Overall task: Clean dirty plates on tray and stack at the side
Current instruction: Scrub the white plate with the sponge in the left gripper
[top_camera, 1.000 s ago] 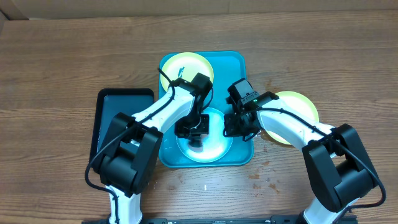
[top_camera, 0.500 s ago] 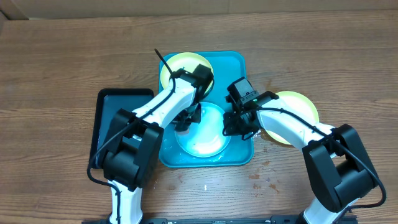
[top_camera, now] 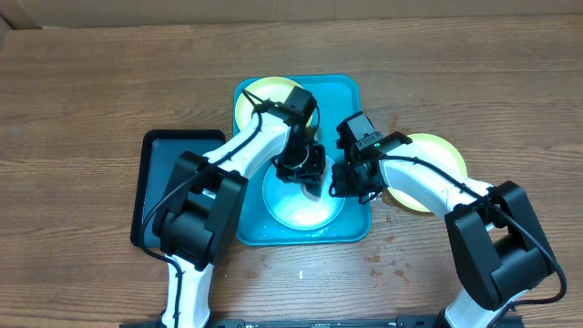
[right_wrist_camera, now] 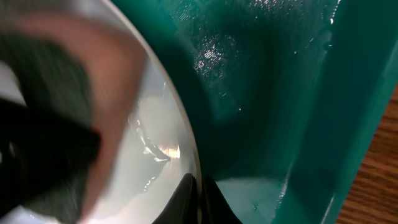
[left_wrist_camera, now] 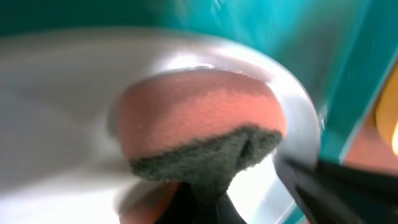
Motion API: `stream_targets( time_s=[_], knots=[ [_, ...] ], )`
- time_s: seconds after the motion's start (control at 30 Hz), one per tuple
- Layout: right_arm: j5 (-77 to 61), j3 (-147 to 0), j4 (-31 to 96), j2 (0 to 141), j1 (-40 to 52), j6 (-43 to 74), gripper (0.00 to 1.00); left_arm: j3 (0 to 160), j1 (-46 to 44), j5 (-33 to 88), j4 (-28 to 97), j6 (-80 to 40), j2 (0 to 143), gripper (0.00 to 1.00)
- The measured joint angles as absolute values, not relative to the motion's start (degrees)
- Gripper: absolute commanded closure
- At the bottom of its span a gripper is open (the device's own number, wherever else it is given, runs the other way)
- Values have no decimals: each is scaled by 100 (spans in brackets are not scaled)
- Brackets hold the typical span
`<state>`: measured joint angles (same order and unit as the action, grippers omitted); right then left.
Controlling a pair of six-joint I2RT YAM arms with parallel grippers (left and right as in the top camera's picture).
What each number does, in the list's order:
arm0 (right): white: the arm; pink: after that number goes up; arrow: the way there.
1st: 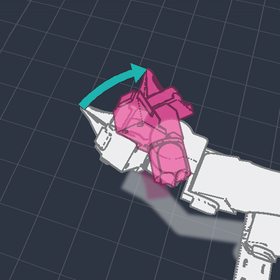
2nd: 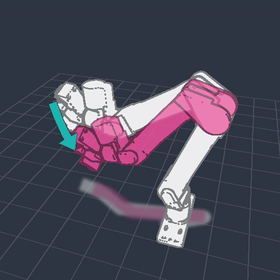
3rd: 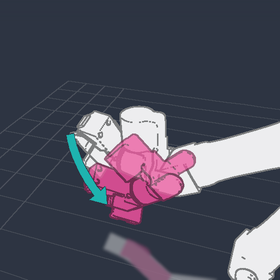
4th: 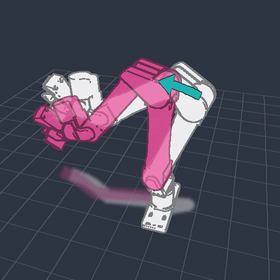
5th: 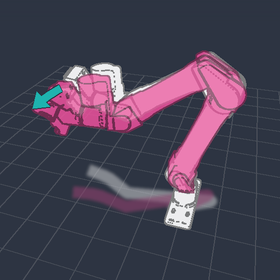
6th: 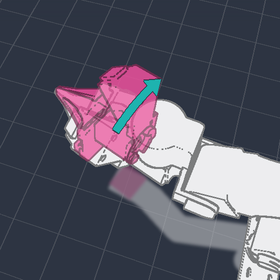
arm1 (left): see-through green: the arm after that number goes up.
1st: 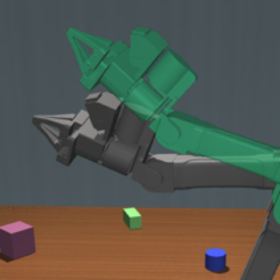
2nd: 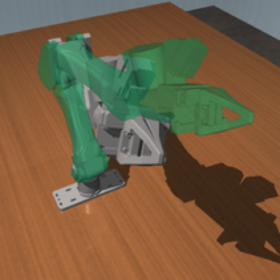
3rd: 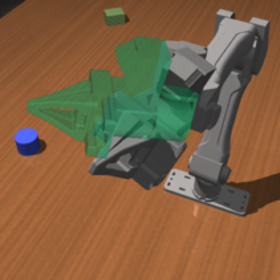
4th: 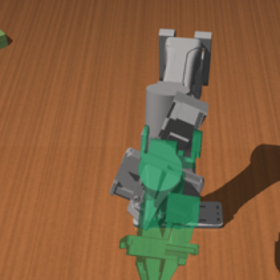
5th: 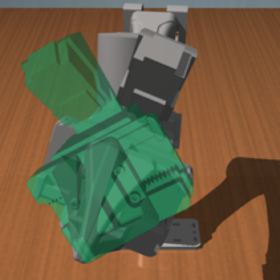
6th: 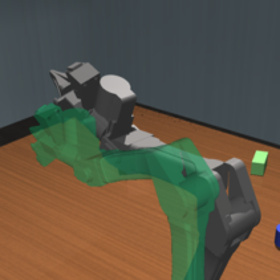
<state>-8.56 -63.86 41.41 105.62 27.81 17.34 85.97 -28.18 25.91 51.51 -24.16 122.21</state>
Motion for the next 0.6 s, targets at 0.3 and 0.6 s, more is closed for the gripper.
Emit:
stream_targets(
  time_s=[0.3, 0.6],
  knots=[
    [-860, -6386, 4136, 10562, 2783, 1730, 96, 8597, -2891, 2950, 6361, -1780, 12283, 96],
    [-888, -6386, 4112, 10562, 2786, 1710, 96, 8615, -2958, 1234, 7177, -2169, 12283, 96]
  ],
)
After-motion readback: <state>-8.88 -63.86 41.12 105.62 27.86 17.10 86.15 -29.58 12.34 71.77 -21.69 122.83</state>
